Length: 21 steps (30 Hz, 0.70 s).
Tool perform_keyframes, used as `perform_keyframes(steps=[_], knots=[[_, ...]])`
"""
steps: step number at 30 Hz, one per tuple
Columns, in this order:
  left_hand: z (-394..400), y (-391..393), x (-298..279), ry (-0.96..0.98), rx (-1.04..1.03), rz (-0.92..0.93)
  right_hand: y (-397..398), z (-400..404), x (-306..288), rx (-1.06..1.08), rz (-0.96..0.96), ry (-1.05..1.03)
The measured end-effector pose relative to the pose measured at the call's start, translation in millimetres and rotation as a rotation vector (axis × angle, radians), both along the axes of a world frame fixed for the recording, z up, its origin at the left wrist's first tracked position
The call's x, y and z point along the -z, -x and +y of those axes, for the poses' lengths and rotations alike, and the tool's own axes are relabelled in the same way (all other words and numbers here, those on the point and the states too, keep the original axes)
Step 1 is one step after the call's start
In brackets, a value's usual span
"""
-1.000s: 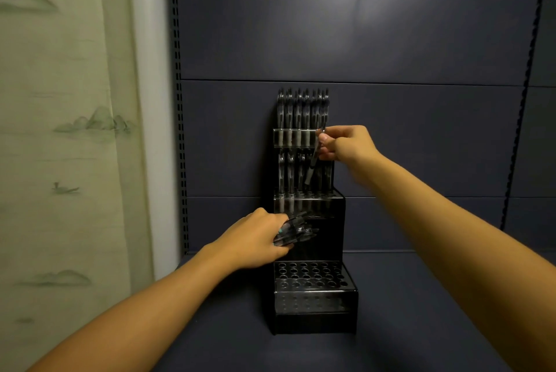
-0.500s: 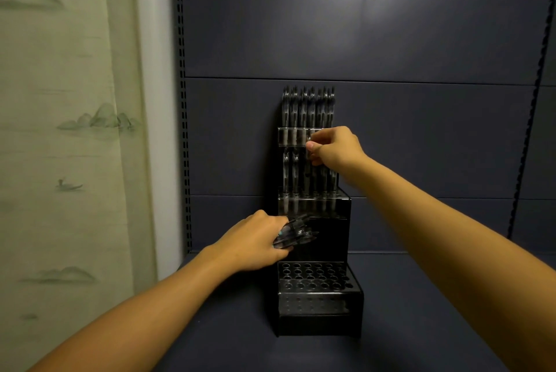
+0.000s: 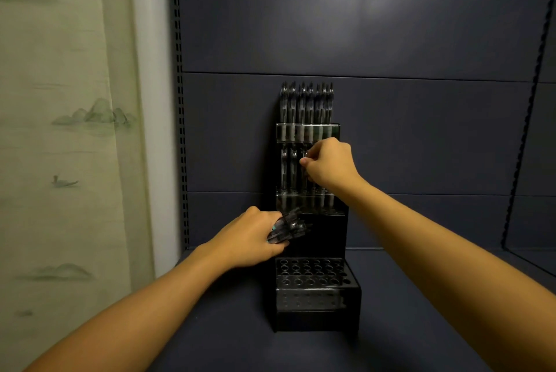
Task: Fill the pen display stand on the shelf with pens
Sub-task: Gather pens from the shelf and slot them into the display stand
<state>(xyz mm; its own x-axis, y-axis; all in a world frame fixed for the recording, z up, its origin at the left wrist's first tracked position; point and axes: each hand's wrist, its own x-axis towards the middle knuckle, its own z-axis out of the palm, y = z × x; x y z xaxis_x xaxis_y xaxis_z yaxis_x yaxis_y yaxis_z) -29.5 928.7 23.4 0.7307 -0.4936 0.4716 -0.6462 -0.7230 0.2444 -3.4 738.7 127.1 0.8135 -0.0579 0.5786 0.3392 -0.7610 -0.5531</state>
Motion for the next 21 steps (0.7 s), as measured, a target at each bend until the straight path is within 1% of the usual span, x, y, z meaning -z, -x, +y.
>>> perform_keyframes(steps=[5,8,11,14,16,18,21], knots=[[1,0,0,0.021,0.014,0.018,6,-2,2,0.053,0.061,0.066],[1,0,-1,0.040,0.018,0.033,11,-5,8,0.039,0.082,0.101],[0,0,-2,0.062,0.019,0.050,20,-8,10,-0.004,0.043,0.131],[-1,0,-3,0.063,0.016,0.065,35,-10,12,-0.093,-0.016,0.121],[-2,0,-3,0.067,0.015,0.068,44,-10,13,-0.183,0.059,0.105],[-4,1,-4,0.072,0.016,0.068,49,-10,16,-0.257,0.206,0.118],[-5,-1,-3,0.054,0.007,0.067,51,-8,22,-0.306,0.370,0.158]])
